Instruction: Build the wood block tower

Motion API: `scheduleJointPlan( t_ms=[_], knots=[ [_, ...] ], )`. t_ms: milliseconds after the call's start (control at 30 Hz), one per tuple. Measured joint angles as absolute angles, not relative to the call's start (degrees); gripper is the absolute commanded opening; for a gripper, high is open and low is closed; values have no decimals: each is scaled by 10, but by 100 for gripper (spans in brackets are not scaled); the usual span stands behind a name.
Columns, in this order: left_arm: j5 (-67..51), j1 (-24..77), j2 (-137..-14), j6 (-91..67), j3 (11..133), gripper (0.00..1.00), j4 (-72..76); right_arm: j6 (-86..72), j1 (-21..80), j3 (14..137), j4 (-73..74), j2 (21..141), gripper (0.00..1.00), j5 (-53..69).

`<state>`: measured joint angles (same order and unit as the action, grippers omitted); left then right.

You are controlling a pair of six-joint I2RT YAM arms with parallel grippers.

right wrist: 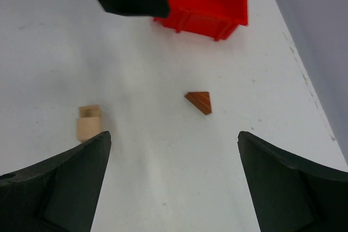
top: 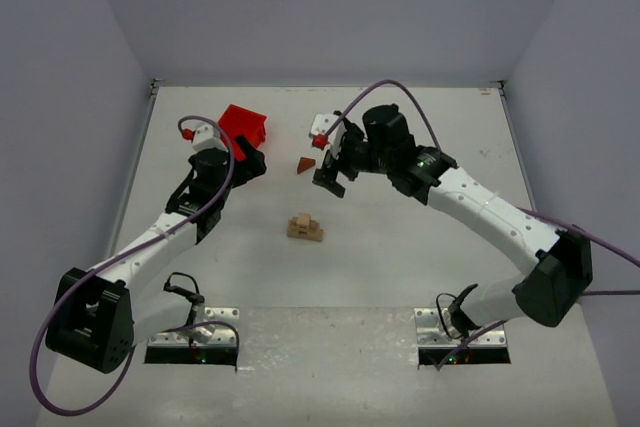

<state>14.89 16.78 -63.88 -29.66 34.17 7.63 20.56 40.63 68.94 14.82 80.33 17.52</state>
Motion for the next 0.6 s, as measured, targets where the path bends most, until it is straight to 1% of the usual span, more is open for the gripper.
scheduleJointPlan(
  t_ms=[133, 233, 433, 600],
  knots=[
    [119, 168, -643, -284, 342, 100, 80, 238, 319, 687, 123, 854, 99, 221],
    [100, 168, -653, -275, 344, 100, 80, 287, 282, 726, 124, 951, 99, 262],
    [83, 168, -667, -264, 353, 100, 79, 427, 259, 821, 141, 1138, 99, 320],
    [80, 168, -695, -257, 373, 100, 84, 472, 260, 952, 167, 1294, 99, 345]
  ],
)
